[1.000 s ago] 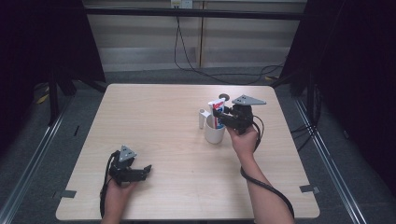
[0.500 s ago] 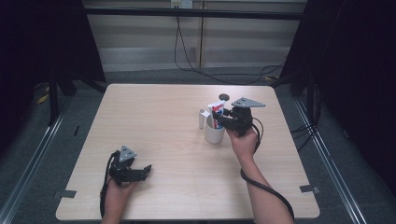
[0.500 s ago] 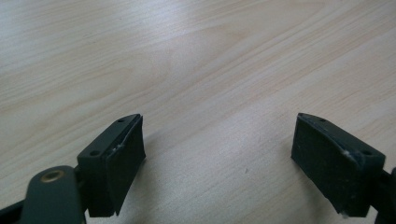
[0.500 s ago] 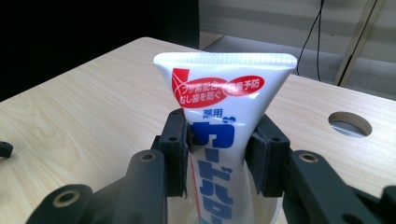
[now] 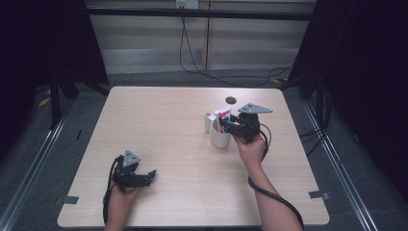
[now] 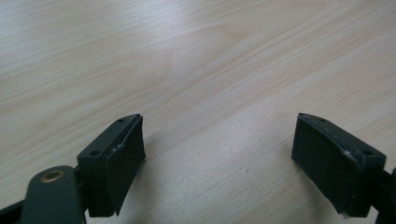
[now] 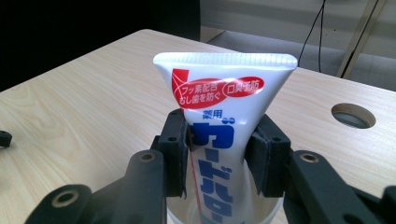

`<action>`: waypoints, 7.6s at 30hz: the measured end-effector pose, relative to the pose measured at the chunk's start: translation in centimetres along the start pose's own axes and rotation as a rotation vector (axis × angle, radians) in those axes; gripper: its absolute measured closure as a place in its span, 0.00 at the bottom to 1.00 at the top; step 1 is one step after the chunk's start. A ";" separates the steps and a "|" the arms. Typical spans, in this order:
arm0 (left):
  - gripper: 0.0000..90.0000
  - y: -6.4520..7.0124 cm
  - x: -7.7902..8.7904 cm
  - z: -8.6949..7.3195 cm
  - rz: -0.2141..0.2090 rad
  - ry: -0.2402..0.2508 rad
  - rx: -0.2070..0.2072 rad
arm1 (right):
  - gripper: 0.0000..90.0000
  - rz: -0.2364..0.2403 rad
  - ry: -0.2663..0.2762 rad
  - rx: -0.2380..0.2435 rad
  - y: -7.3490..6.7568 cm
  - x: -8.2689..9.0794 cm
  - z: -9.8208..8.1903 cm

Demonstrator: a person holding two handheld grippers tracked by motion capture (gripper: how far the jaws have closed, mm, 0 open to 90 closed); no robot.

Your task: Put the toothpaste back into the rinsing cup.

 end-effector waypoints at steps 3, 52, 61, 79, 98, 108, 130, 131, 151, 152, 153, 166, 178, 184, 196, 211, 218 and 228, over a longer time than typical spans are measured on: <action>0.19 0.0 0.0 0.0 -0.001 0.000 0.002 | 0.69 0.000 -0.006 -0.001 0.0 0.0 -0.1; 0.18 0.0 0.0 0.0 0.000 0.000 0.006 | 0.62 -0.001 -0.036 0.023 0.1 0.2 -1.1; 0.18 0.0 0.0 0.0 0.001 -0.001 0.004 | 0.55 -0.012 -0.028 0.014 0.5 0.6 -1.1; 0.18 -0.1 0.0 0.0 -0.001 -0.004 0.004 | 0.27 -0.031 -0.028 0.013 0.8 0.8 -0.7; 0.19 0.0 0.0 0.0 -0.003 -0.001 0.009 | 0.15 0.003 -0.069 0.067 0.7 1.9 -0.8; 0.18 -0.1 0.0 0.0 -0.005 -0.008 0.001 | 0.16 0.000 -0.075 0.067 0.9 2.6 -1.2; 0.18 -0.1 0.0 0.0 -0.005 -0.008 0.004 | 0.16 0.000 -0.081 0.073 1.9 5.8 -2.5; 0.18 -0.1 0.0 0.0 -0.006 -0.006 0.005 | 0.16 -0.001 -0.079 0.073 1.9 6.0 -2.6; 0.17 -0.1 -0.1 0.0 -0.007 -0.015 0.011 | 0.16 -0.004 -0.096 0.072 1.9 7.7 -4.1; 0.17 -0.1 -0.1 0.0 -0.007 -0.015 0.011 | 0.16 -0.004 -0.099 0.070 1.9 8.0 -4.2; 0.17 -0.1 -0.1 0.0 -0.007 -0.015 0.011 | 0.16 -0.006 -0.099 0.071 2.0 8.1 -4.3; 0.17 -0.1 -0.1 0.0 -0.008 -0.011 0.008 | 0.16 -0.001 -0.111 0.062 1.9 9.7 -6.1; 0.18 -0.1 -0.1 0.0 -0.008 -0.008 0.009 | 0.17 0.012 -0.137 0.068 1.3 10.0 -7.9; 0.18 -0.1 -0.1 0.0 -0.008 -0.008 0.009 | 0.17 0.014 -0.147 0.059 1.2 10.3 -8.9; 0.18 -0.1 -0.1 0.0 -0.007 -0.008 0.008 | 0.17 0.025 -0.168 0.054 1.1 11.2 -10.7; 0.18 -0.1 -0.1 0.0 -0.007 -0.008 0.008 | 0.17 0.030 -0.211 0.050 0.9 11.5 -12.8; 0.18 -0.1 -0.1 0.0 -0.007 -0.007 0.008 | 0.17 0.029 -0.258 0.073 0.8 11.3 -14.0; 0.18 -0.1 -0.1 0.0 -0.007 -0.008 0.008 | 0.18 0.027 -0.309 0.108 0.6 11.1 -15.0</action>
Point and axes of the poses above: each handheld gripper's, and its own axes: x roughly backward along the jaws, z roughly out of its top, y roughly to its right, the point moved 4 cm from there along -x, roughly forward along the jaws, and after that the axes turned 10 degrees about x, right-handed, at the moved point
